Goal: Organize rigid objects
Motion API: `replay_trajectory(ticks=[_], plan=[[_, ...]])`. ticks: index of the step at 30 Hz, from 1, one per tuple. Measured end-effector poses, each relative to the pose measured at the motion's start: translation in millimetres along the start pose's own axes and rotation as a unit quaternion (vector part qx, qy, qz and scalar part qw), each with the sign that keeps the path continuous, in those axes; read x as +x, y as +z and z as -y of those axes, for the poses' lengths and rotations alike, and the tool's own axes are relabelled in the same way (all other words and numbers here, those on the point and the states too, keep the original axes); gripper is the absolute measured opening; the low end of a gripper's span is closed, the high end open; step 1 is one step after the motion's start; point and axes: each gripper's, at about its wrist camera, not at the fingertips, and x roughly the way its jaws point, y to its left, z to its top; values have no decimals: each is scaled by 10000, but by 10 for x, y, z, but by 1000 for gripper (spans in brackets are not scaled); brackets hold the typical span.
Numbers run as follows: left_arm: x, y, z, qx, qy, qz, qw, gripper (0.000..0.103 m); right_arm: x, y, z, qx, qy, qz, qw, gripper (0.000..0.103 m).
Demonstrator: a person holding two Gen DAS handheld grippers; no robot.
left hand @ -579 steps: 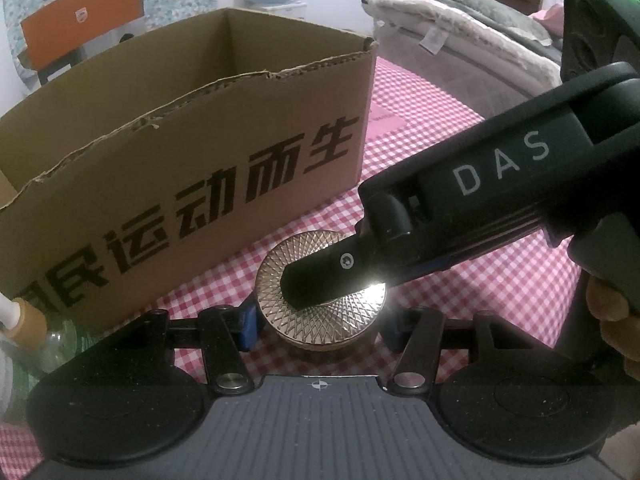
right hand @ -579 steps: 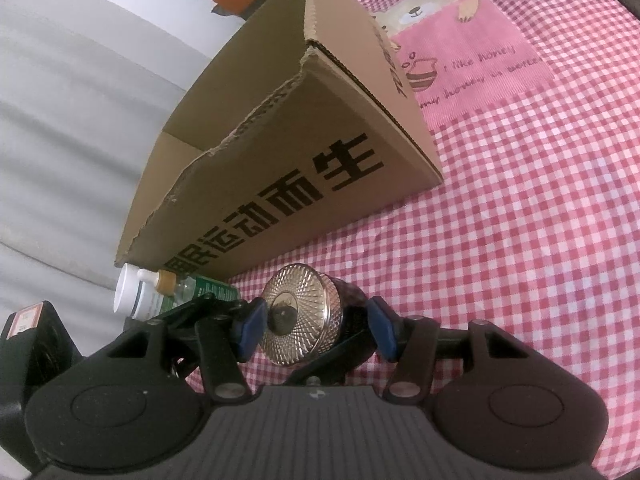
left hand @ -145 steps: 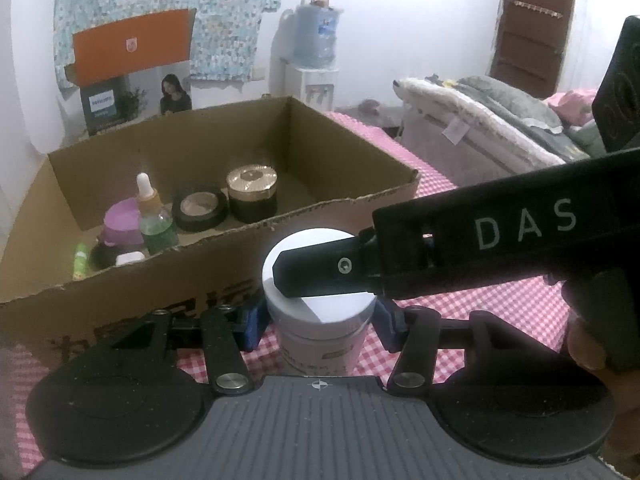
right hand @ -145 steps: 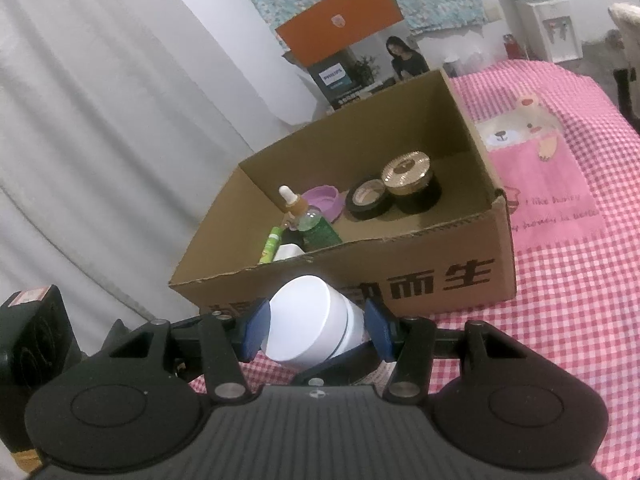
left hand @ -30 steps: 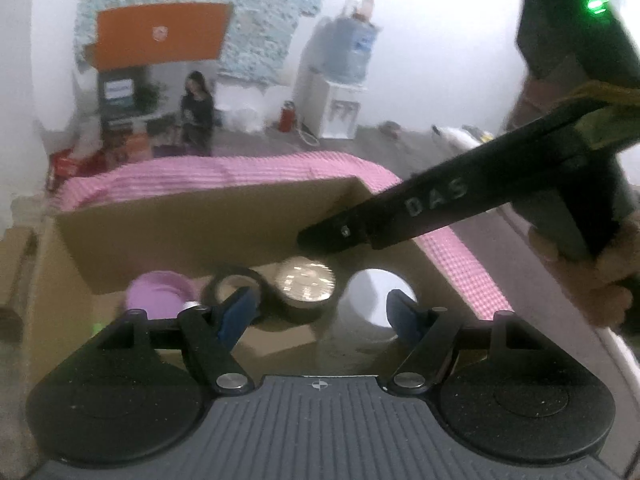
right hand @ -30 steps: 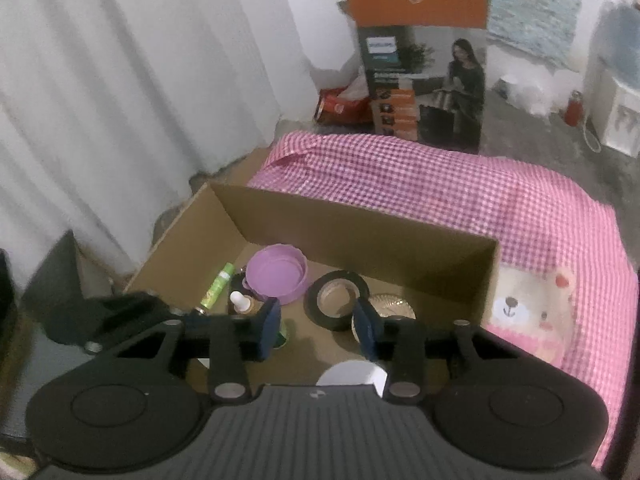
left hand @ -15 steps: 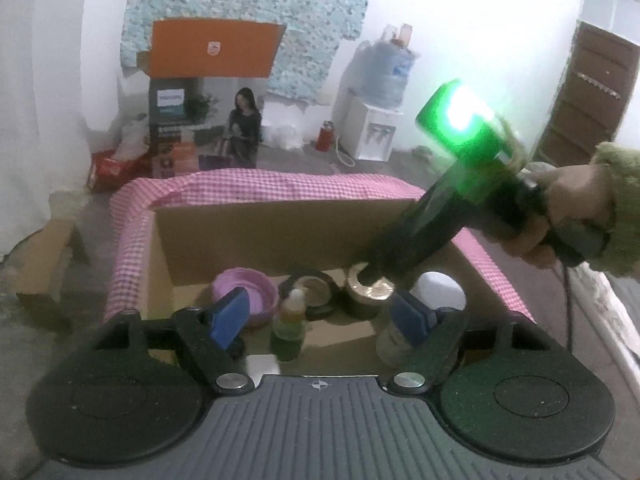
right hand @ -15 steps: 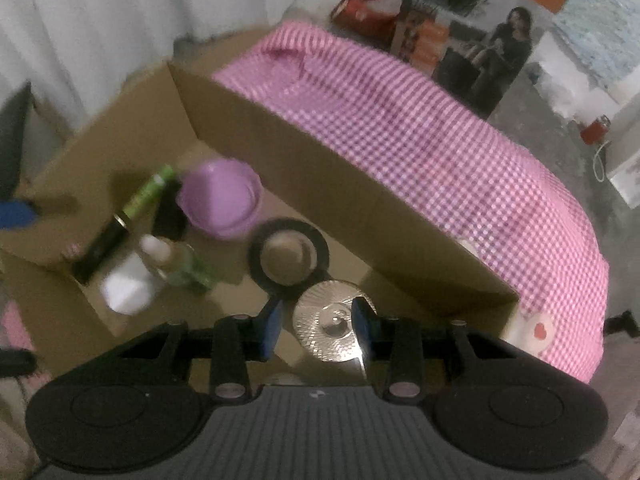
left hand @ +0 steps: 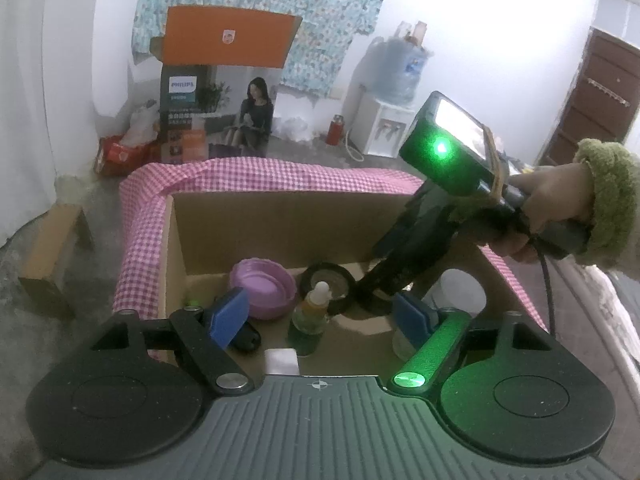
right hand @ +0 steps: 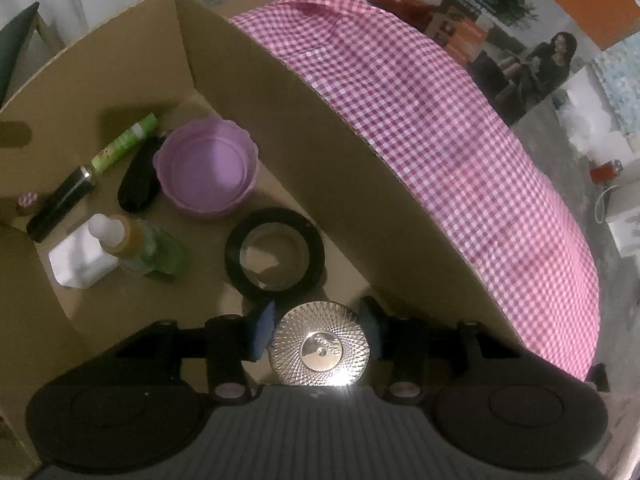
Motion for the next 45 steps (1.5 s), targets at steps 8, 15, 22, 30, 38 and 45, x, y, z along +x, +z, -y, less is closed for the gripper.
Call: replay_trajectory(ticks=[8,15,22,30,38,45], plan=[[44,-9,14,22,-50,-29,10000,80,30,-88,41,8,-143,-180,9997,50],[-25,-29,59,88,-22,33,10000,80,-237,-138,87,376,-48,307,9988,47],[-236,-114,96,152,36,162,9997,85,-943,-414,62,1151,370,1235,9850,48],[-506,-327,4,95,175,174,9997,85,-1339,-685,-303,1785,1319,1660,9608,48],[-622,-477,-253,-176,631,157,9977,85,-922,-299,-690,1649,1308,1179,9705,48],[-684,-486,-440,-351,738,201,9965,85,-620,-20,-873,1608,1461,842,9725,45]])
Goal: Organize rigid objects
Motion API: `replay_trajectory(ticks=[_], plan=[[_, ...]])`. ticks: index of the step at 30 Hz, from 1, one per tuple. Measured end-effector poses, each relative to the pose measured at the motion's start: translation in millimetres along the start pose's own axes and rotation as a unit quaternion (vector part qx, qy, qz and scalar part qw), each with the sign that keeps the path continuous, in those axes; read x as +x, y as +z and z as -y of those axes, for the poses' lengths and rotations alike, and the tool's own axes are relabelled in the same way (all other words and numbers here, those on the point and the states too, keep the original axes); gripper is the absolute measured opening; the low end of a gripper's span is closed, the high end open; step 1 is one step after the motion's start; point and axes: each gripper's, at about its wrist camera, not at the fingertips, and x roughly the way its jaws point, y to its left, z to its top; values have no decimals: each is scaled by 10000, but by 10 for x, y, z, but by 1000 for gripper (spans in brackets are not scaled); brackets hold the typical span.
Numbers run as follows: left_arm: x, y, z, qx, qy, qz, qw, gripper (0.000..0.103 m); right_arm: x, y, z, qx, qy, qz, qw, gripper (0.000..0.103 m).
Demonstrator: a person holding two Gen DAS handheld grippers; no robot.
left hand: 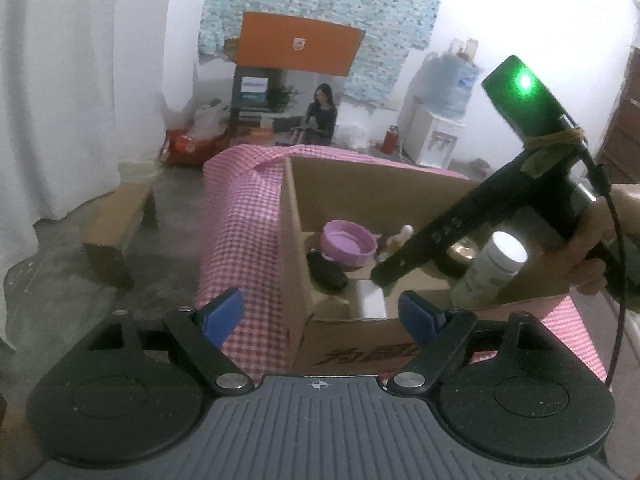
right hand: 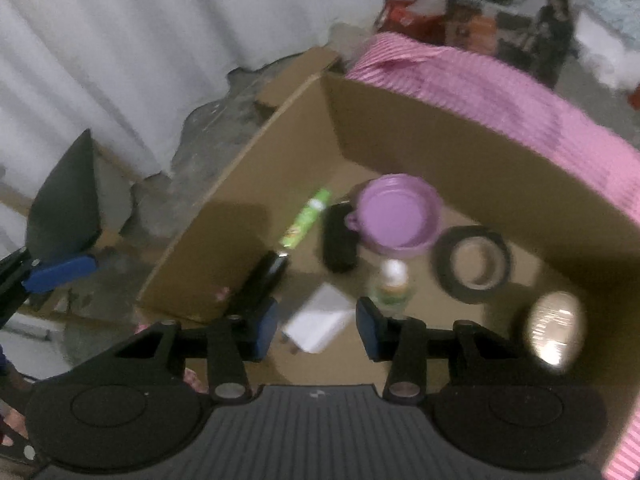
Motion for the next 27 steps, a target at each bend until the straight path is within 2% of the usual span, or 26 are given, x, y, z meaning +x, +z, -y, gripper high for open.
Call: replay_trajectory(ticks=[2,5,18,22,27], plan=[[-15,-10,-41,-29,7,7,10000,85,96,37,-76,-128,-4,-99,9999,44],[-36,-16,-79,-67,23,18,10000,85,290,119,-148,-243,-266,-282,9990,43],[-65,-30,-142,-118,-130,73,9998,85,580,147,-88,196,-556,-809,9950,44],[-93,-34,-162,-130,-153,100,9997,85,618,100,-67,215,-464,-885,9948,38],[-111,-29,-191,-188,-209,141,9995,85,556,-7,-80,-96,-541,-1060,9928,30]])
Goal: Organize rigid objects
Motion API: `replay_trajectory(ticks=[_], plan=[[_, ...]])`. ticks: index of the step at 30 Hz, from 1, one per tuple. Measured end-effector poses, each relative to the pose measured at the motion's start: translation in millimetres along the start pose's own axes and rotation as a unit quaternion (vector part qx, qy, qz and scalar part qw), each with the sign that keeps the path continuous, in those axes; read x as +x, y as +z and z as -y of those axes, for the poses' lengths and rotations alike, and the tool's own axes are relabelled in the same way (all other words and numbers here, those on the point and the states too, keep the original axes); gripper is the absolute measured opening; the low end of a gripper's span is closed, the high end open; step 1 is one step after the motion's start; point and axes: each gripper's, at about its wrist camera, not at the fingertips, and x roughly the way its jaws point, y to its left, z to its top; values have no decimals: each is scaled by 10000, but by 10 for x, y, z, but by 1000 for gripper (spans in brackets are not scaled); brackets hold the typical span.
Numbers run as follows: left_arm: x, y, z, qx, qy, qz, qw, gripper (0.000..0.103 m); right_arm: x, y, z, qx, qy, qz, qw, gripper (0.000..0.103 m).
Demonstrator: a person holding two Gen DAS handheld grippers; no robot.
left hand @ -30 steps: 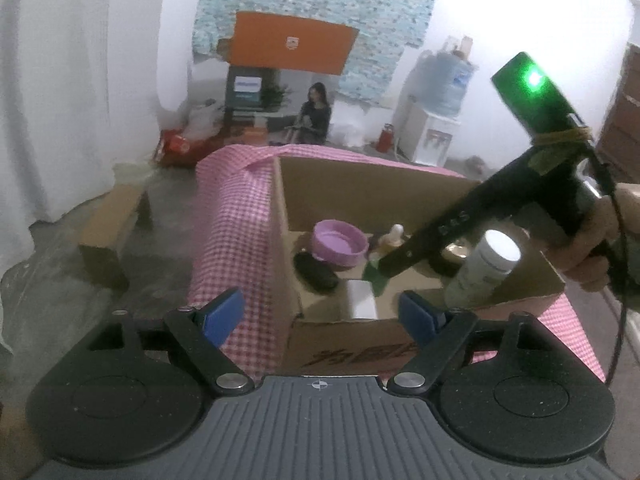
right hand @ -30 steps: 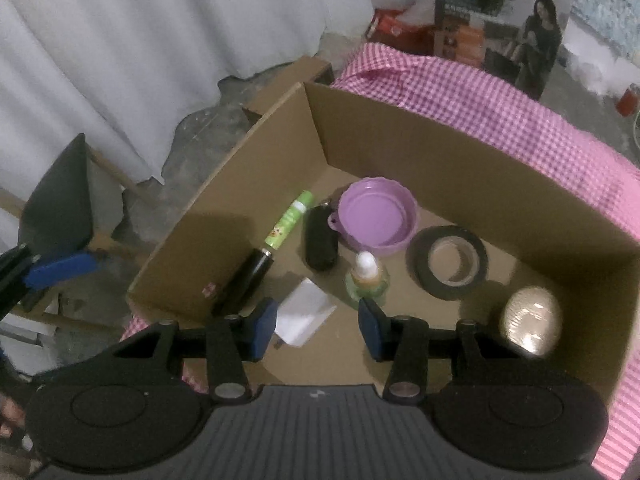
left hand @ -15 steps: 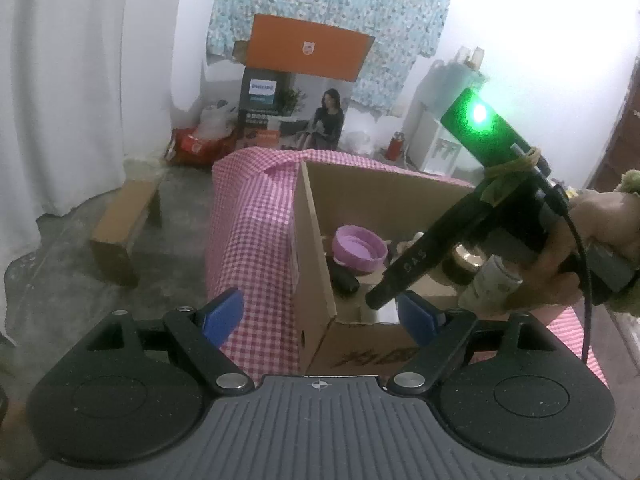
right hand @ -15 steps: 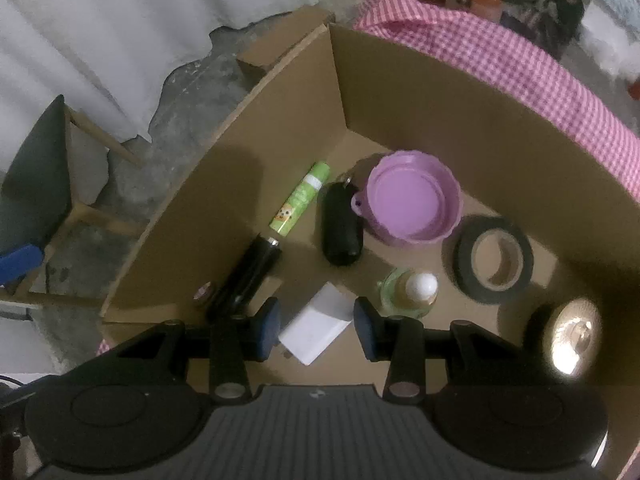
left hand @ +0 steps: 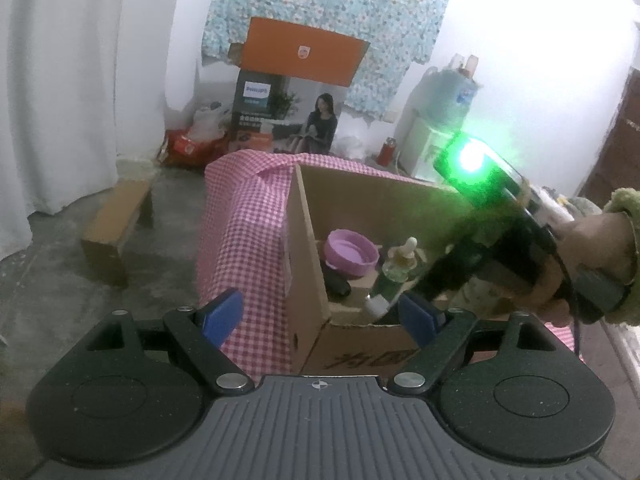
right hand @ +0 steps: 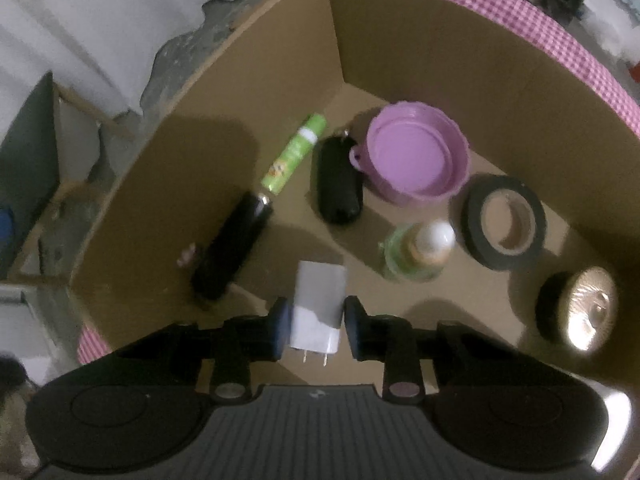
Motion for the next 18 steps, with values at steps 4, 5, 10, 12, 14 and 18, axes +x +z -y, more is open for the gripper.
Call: replay_trajectory(ticks=[4,5,10,12,14,18], plan=[[-2,-8,19,34,-41,-4,10000,85,-26,-94,37,-166,-178,-209,9995,30],[2,-6,26,39,-44,-6,10000,85,-32,-109,49,-196,-217,-264,9992,29],[6,-1,74,56,-56,-27,10000,85,-143,-154,109,-247,-343,-280,9987,31],[2,-5,101,73,-59,-36,9999,85,-262,-188,116,-249,-251,-151,9993,32],[-3,-8,135,102,-70,-39,9999,86,-388,-240,116,-240,-245,53,9994,35],[-8,-11,227,190,-116,-3,9998,88,-777,-477,187,-68,-121,655,9978,44]])
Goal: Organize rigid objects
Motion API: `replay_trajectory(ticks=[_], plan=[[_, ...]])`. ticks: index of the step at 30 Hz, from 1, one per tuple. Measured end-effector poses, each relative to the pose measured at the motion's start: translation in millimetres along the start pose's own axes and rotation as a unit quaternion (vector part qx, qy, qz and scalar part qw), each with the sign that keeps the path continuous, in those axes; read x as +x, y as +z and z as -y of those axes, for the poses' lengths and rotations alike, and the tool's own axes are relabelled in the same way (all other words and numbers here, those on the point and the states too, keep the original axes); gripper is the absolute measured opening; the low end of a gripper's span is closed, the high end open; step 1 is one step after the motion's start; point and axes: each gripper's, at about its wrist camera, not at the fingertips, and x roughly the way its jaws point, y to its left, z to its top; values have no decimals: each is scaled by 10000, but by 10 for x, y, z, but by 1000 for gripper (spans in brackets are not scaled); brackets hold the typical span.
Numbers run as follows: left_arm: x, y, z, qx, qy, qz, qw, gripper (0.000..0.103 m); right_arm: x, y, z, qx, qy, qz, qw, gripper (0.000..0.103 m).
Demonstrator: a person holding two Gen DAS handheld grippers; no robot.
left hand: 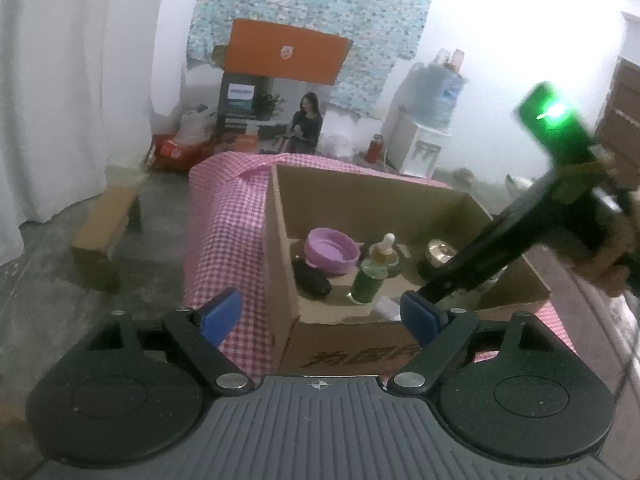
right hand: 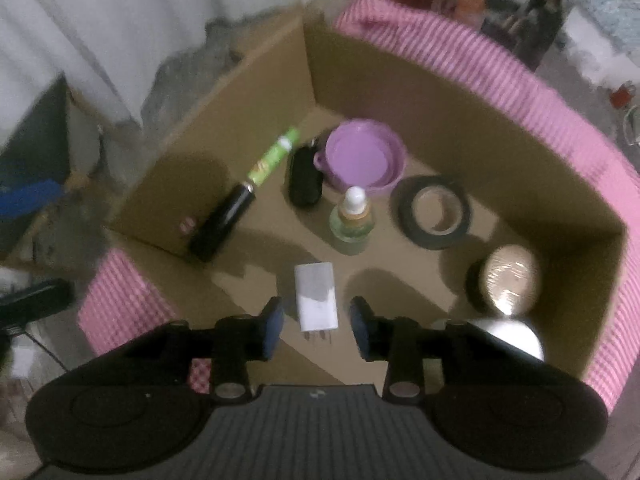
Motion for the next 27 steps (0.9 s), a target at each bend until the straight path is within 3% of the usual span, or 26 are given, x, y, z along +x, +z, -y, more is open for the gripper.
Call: replay_trajectory(ticks=[2,5,8,12,13,19,27], plan=[[-8,2,53,29,-62,39,10000,93,-235,-123,17,117,60,340,9993,45],[-2,14,150,73,-156,80,9998,99,-603,-444,47,347,125,1031,9940,59],[-7,25,282,215,-158,124,9996,103,-923,-836,27,623,-40,1780,9821,70],[-46,17,470,426,-100,179,9989,103,-1181,-1384,-40,997,-435,2597,9596,100],[-50,16,505,428,-92,151,9989,103,-1225,-1512,-52,1148,-529,2784,9521,103],[-39,5,666,254,-35,21,9997,103,-1297,-2164,-92,1969,-890,3408,9150,103],[-37,-64,926,182,544,62,9983,103,-1296,-2442,-164,2323,-1732,3615,8862,103]])
